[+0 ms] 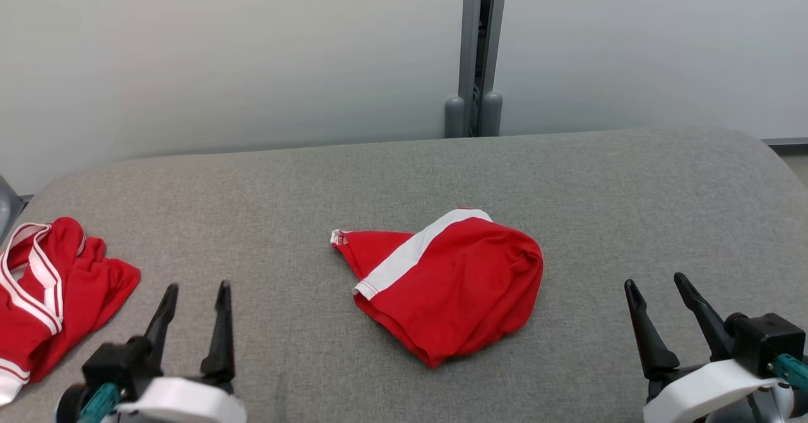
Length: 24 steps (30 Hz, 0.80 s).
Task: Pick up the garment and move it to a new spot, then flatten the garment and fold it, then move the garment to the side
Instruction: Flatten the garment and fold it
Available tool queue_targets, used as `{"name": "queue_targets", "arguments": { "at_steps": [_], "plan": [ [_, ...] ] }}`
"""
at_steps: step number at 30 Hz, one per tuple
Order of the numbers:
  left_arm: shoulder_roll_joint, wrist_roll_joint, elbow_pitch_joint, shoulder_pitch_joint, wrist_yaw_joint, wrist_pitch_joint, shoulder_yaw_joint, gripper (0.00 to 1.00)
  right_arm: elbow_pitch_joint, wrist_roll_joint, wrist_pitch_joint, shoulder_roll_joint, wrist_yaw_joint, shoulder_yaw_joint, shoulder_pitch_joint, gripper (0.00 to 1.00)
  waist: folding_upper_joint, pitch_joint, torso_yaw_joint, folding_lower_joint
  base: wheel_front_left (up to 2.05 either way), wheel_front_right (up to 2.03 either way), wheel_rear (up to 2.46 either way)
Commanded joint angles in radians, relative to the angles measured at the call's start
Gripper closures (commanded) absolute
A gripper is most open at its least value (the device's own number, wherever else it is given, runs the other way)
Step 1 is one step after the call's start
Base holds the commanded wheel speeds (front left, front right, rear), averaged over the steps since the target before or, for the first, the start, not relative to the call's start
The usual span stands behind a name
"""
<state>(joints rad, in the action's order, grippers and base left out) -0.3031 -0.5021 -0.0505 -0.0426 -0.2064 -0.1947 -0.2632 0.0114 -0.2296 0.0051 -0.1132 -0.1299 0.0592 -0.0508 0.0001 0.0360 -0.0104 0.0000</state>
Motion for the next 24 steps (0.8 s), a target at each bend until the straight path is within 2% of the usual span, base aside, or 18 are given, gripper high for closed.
{"name": "queue_targets", "arguments": {
  "at_steps": [1,7,14,17,24],
  "plan": [
    [-0.001,-0.001,-0.004,0.027,0.009,0.000,-0.003,0.00,0.003,0.001,0.003,-0.008,-0.002,-0.003,0.003,0.00,-0.0001,-0.005,0.002,0.0000,0.00,0.00,0.00],
    [0.060,-0.022,-0.083,0.172,0.077,0.050,-0.078,0.00,0.018,-0.001,0.011,-0.012,-0.002,0.020,0.029,0.00,-0.0001,-0.053,-0.008,0.0000,0.00,0.00,0.00],
    [0.138,-0.089,-0.304,0.308,0.179,0.170,-0.155,0.00,0.018,-0.012,-0.001,-0.019,-0.001,0.053,0.073,0.00,-0.0001,-0.131,-0.053,0.0000,0.00,0.00,0.00],
    [0.166,-0.130,-0.395,0.351,0.216,0.217,-0.165,0.00,0.009,-0.017,-0.010,-0.019,-0.001,0.059,0.091,0.00,-0.0001,-0.159,-0.072,0.0000,0.00,0.00,0.00],
    [0.207,-0.216,-0.573,0.435,0.266,0.291,-0.155,0.00,-0.015,-0.024,-0.035,-0.018,-0.001,0.066,0.121,0.00,-0.0001,-0.203,-0.102,0.0000,0.00,0.00,0.00]
  ]
}}
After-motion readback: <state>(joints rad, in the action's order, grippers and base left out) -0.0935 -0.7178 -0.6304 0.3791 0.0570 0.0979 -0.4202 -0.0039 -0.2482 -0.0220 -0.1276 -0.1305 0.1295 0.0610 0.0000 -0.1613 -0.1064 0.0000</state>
